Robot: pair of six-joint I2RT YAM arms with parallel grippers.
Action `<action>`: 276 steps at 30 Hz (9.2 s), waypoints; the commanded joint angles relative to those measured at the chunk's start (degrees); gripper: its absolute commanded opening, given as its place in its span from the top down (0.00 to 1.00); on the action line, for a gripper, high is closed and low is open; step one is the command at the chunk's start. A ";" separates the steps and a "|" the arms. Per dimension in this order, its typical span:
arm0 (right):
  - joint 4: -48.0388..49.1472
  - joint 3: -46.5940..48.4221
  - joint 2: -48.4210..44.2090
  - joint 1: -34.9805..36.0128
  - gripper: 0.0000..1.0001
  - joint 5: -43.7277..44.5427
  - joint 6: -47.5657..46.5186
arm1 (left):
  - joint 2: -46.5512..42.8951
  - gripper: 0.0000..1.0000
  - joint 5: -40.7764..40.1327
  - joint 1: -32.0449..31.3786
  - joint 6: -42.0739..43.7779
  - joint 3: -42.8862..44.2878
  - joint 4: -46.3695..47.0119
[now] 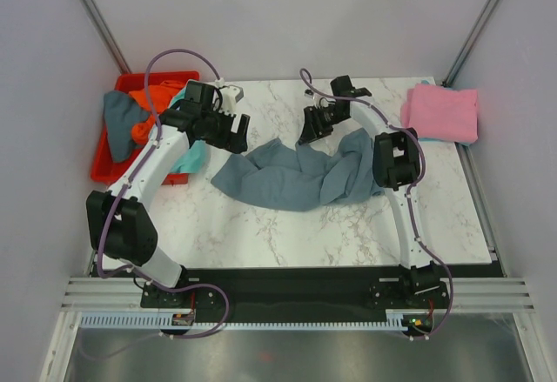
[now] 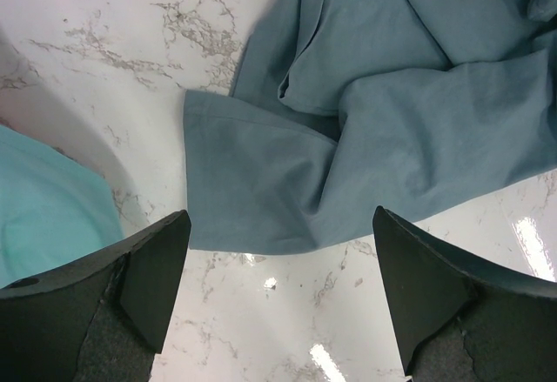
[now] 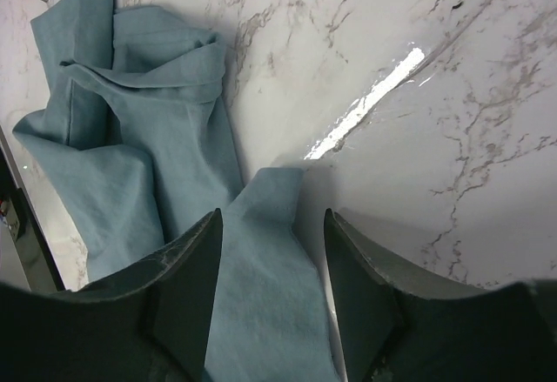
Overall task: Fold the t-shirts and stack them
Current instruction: Flatten the tshirt out
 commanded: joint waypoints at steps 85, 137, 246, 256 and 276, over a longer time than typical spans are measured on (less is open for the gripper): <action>0.89 -49.68 -74.08 -6.81 1.00 24.78 -11.35 | 47.23 0.30 -9.55 -7.25 7.74 38.17 4.14; 12.23 -26.72 -67.83 -22.98 1.00 30.51 3.15 | 2.85 0.97 -4.91 -6.90 3.43 37.65 -3.67; 11.79 -34.04 -73.38 -22.90 1.00 23.02 3.68 | 0.58 0.98 -15.16 -32.04 14.41 -17.91 -5.07; 16.45 -14.99 -67.06 -22.98 1.00 45.67 2.27 | -10.69 0.98 -29.33 -25.36 26.01 9.85 -4.40; 22.87 -16.99 -91.12 -22.98 1.00 60.11 3.59 | -25.09 0.98 -39.18 -21.85 38.32 28.49 1.50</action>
